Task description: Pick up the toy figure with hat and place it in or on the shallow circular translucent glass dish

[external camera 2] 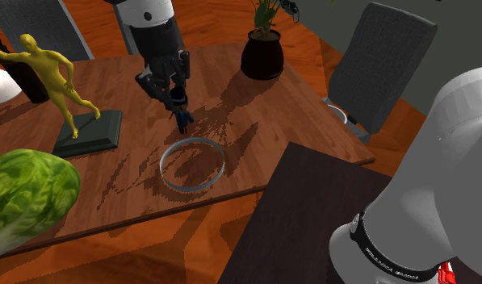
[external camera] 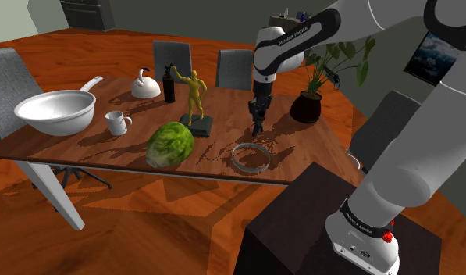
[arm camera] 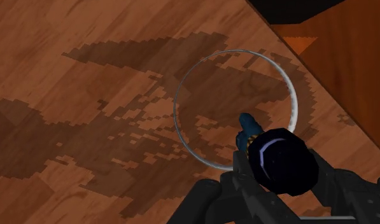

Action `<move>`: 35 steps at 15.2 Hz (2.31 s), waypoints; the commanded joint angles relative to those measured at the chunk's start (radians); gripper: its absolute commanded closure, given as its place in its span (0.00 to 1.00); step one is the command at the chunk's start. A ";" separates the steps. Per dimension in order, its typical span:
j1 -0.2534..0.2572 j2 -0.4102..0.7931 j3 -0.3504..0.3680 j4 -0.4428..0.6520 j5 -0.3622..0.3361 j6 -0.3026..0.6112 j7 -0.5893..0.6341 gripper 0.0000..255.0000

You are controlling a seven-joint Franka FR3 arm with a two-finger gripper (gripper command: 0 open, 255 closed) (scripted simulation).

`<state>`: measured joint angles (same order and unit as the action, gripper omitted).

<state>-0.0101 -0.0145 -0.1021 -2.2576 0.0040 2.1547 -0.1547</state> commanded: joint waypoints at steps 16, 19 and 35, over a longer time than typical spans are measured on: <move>-0.001 0.157 0.003 -0.068 0.024 0.225 -0.016 1.00; -0.001 0.170 0.003 -0.071 0.026 0.240 -0.018 1.00; 0.000 0.087 0.000 -0.027 0.012 0.113 -0.008 0.00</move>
<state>-0.0095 0.0882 -0.1007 -2.2967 0.0188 2.2978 -0.1632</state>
